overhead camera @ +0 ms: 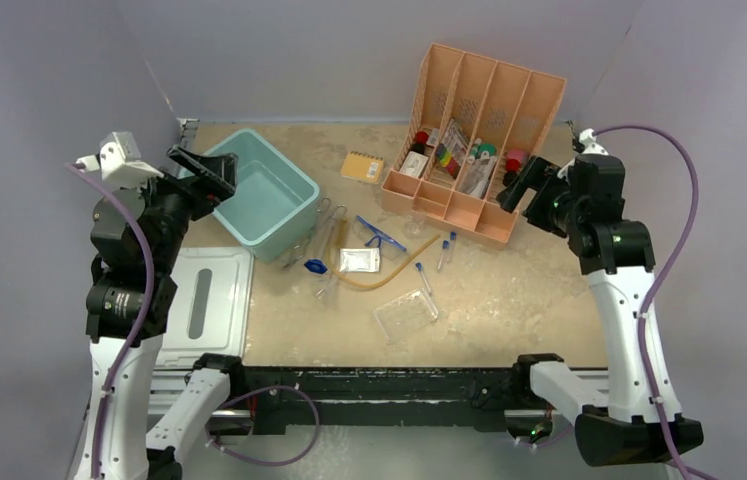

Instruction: Organize the chemistry lab equipment

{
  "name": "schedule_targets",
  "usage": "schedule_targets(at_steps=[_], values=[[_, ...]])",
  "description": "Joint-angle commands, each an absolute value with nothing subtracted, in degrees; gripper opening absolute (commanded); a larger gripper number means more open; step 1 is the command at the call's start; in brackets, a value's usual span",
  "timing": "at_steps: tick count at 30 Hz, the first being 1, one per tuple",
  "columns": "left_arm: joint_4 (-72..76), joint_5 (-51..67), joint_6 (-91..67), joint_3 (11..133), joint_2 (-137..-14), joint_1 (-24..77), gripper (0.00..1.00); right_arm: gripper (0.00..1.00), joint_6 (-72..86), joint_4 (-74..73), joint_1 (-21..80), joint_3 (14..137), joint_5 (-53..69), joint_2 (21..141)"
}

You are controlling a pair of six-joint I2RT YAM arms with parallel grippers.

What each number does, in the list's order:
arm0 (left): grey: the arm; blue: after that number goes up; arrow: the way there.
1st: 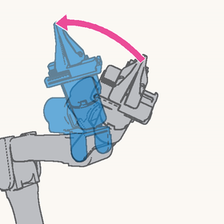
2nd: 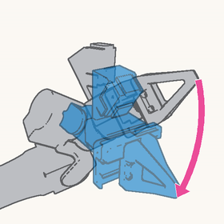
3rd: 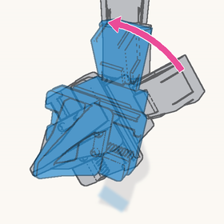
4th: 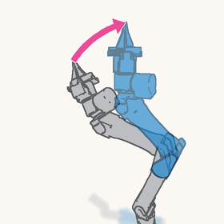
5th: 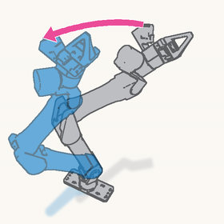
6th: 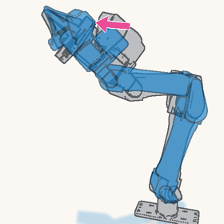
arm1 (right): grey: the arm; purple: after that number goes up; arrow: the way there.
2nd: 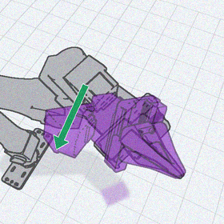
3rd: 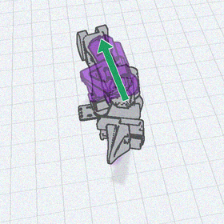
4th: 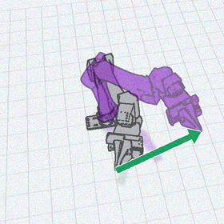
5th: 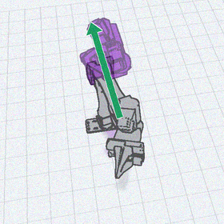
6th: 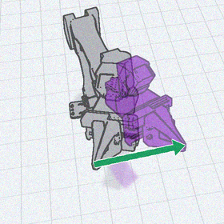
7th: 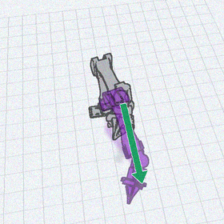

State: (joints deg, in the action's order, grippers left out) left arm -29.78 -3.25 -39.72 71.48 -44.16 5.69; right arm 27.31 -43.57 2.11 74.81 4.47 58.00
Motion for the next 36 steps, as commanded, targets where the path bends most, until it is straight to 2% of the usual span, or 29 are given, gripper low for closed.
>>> schedule_targets(at_steps=[1,5,8,12,15,19,21,23,25,26,27,31,36], values=[[-26.38,-4.64,-39.24,70.19,-42.26,6.90,0.87,0.89,31.58,-45.10,1.76,74.51,-3.02,58.73],[-21.52,-0.75,-39.34,65.73,-40.40,7.83,0.88,0.93,27.17,-42.38,1.76,71.94,5.01,58.31],[-15.51,9.75,-38.62,62.11,-40.61,8.28,0.88,0.98,25.17,-36.63,1.80,67.44,9.25,55.68],[-8.82,17.96,-42.85,58.21,-44.29,9.81,0.85,0.99,21.50,-33.50,1.84,63.63,17.87,55.87],[-6.19,19.52,-45.02,57.27,-48.24,12.93,0.83,0.96,22.03,-33.06,2.16,61.12,21.46,58.02],[-7.14,15.71,-45.62,56.93,-53.36,18.49,0.81,0.93,24.12,-31.70,3.80,57.74,20.86,60.64],[-8.86,12.14,-45.91,56.49,-55.18,21.14,0.78,0.88,25.79,-30.43,6.40,56.53,17.86,61.93],[-11.14,8.78,-45.49,56.28,-56.99,24.20,0.75,0.74,27.34,-28.50,9.62,55.48,15.38,64.04],[-13.40,5.86,-45.36,56.10,-59.14,26.33,0.72,0.53,29.00,-26.47,12.33,54.62,13.34,66.61],[-14.03,5.01,-45.23,55.91,-60.09,27.32,0.70,0.48,29.56,-25.67,13.50,54.46,12.69,68.10],[-14.45,4.06,-45.34,55.76,-60.93,28.20,0.69,0.47,30.02,-24.92,14.64,54.53,12.02,69.85],[-14.67,1.07,-45.09,54.50,-63.36,30.75,0.68,0.63,30.17,-21.41,20.50,56.15,8.27,75.92],[-16.80,-4.22,-44.74,54.38,-65.91,31.29,0.66,0.64,27.67,-19.09,26.74,62.42,4.15,84.06]])
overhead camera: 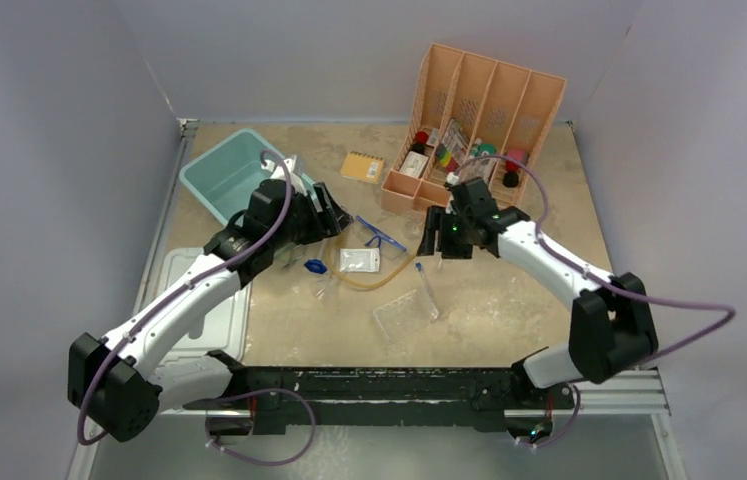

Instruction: Organize the chemistry lab equipment

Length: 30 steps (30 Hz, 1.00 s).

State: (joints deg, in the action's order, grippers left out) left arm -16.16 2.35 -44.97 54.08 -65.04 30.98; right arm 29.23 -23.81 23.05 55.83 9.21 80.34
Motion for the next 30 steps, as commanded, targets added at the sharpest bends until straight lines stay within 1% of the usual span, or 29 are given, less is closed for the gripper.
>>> schedule_targets(at_steps=[1,7,13,18,22,25,28,30], values=[[-17.46,-5.71,-44.74,54.60,-65.99,31.29,0.66,0.64,26.91,-18.90,27.73,63.83,3.42,85.61],[-20.47,-15.39,-46.60,54.49,-63.85,31.29,0.65,0.59,18.61,-18.59,33.31,71.17,0.18,92.02],[-20.59,-18.26,-49.60,53.05,-61.48,31.25,0.65,0.58,5.20,-21.14,36.10,77.56,2.60,99.47],[-20.62,-18.28,-49.94,53.67,-62.03,31.29,0.65,0.49,-0.55,-23.91,36.81,79.83,2.95,104.13],[-20.80,-17.48,-50.18,53.99,-62.74,31.29,0.65,0.45,-3.00,-24.21,36.99,80.46,-0.91,106.51],[-20.83,-16.90,-50.44,53.98,-62.84,31.29,0.65,0.42,-4.14,-24.53,36.93,80.96,-1.19,108.30],[-20.83,-16.86,-50.61,53.93,-62.70,31.29,0.65,0.35,-4.91,-24.65,37.05,81.12,-0.33,109.38],[-20.70,-16.87,-50.65,53.88,-62.61,31.29,0.65,0.28,-5.67,-24.89,37.16,81.20,-0.09,109.82]])
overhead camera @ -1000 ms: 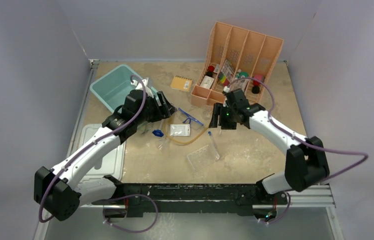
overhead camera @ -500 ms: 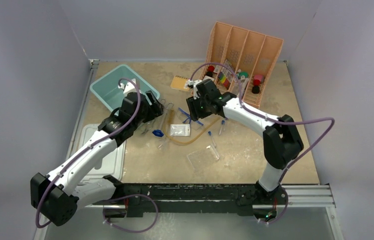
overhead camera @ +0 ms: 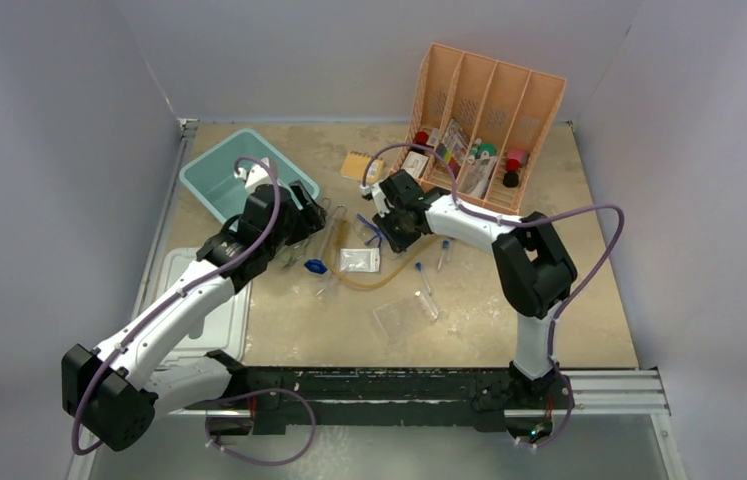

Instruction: Organize the chemistry lab equipment

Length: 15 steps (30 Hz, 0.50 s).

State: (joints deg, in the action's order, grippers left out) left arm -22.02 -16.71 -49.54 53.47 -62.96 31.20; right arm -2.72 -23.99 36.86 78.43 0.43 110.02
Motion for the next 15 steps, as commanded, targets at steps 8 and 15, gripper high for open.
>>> schedule_targets(at_steps=[8,15], values=[[-19.71,-16.68,-53.59,53.66,-63.06,31.29,0.65,0.00,-6.28,-23.30,37.69,78.64,3.04,103.87],[-15.51,-14.87,-56.56,52.39,-62.09,31.27,0.65,0.00,1.53,-18.10,37.58,73.83,12.25,90.70]])
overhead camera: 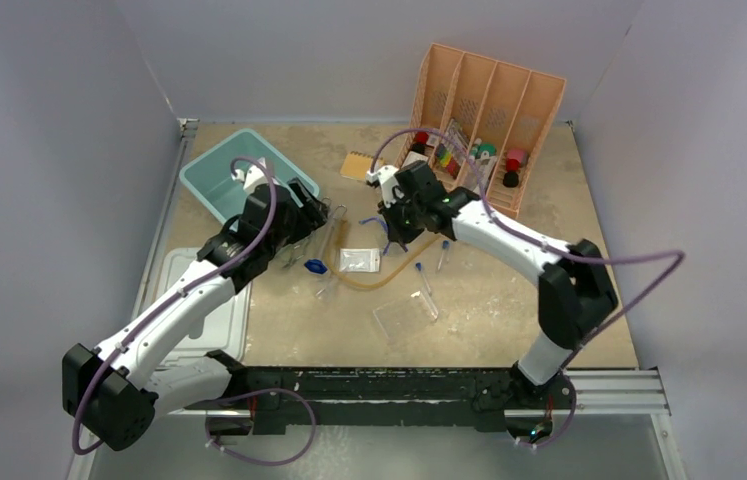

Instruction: Organize the chemistry lab equipment

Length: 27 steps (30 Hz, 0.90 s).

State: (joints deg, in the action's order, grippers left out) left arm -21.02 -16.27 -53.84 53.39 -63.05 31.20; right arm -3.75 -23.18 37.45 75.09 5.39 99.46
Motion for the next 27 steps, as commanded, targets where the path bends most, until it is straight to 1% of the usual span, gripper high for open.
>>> schedule_targets(at_steps=[1,5,10,16,19,23,27], values=[[-14.76,-14.58,-57.50,52.22,-61.86,31.29,0.66,0.00,3.38,-16.52,37.64,73.06,13.06,88.96],[-11.81,-12.70,-59.75,51.98,-60.87,31.29,0.68,0.00,12.09,-9.63,37.60,69.74,14.27,83.33],[-9.14,-11.54,-63.70,51.44,-58.74,31.27,0.69,0.00,21.25,-6.15,37.58,69.73,11.20,79.69],[-7.30,-9.81,-75.09,47.24,-54.34,31.21,0.71,0.00,33.04,-0.38,37.59,70.37,9.05,76.73],[-11.32,-8.82,-83.34,46.90,-54.22,31.21,0.71,0.00,37.31,3.64,37.53,70.46,7.78,75.45],[-12.80,-6.48,-89.75,47.59,-54.67,31.20,0.71,0.00,38.71,8.18,37.53,69.52,8.22,73.40],[-6.96,-0.83,-95.77,47.50,-57.20,31.20,0.71,0.00,38.58,13.74,37.56,67.61,10.10,70.97]])
